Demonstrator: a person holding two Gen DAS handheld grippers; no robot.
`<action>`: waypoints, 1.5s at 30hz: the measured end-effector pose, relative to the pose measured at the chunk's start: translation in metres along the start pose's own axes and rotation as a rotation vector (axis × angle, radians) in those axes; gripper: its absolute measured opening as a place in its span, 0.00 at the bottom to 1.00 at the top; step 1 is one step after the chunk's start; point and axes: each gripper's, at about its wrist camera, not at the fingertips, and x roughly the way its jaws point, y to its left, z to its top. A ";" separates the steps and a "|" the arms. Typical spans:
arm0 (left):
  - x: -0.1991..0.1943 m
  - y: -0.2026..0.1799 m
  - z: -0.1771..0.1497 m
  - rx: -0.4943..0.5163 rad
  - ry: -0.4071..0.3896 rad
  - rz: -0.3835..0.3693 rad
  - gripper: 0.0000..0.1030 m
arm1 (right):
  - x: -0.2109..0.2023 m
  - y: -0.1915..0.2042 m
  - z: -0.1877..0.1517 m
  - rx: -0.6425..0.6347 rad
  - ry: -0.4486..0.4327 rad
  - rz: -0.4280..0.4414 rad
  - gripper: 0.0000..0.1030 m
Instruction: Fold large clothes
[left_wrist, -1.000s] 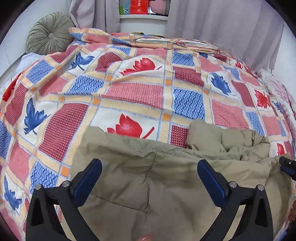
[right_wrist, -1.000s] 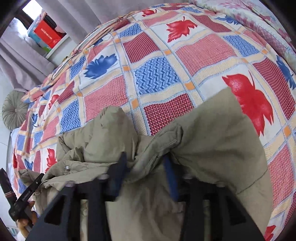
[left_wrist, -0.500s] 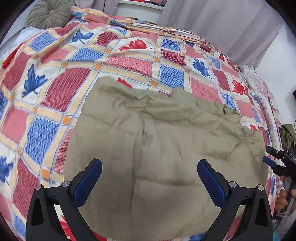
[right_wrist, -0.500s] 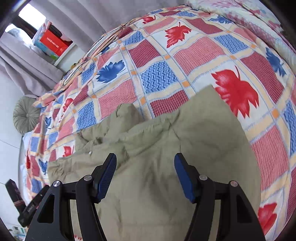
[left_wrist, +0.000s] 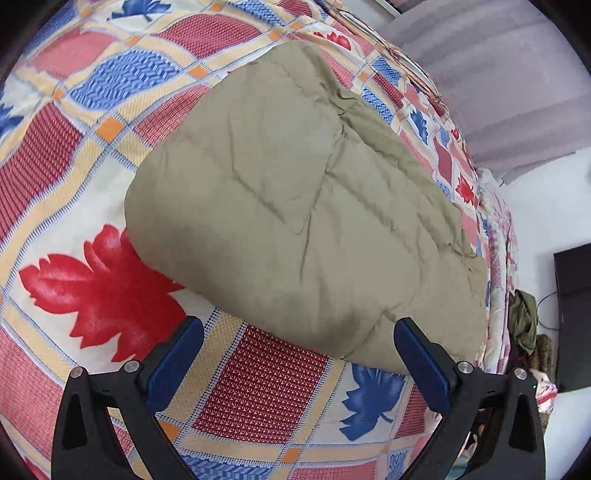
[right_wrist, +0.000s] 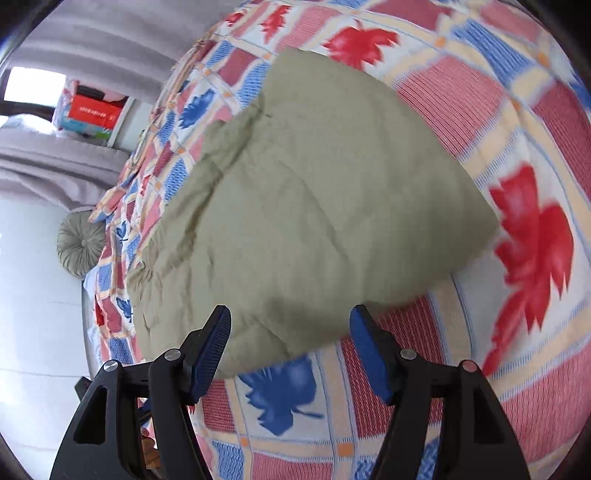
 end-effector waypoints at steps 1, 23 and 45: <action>0.004 0.004 -0.001 -0.017 0.002 -0.011 1.00 | 0.002 -0.007 -0.003 0.026 0.003 0.005 0.69; 0.088 0.010 0.053 -0.158 0.012 -0.071 1.00 | 0.081 -0.054 0.019 0.341 0.010 0.216 0.72; 0.025 -0.014 0.035 0.028 -0.005 -0.167 0.22 | 0.058 -0.045 0.006 0.299 0.019 0.338 0.25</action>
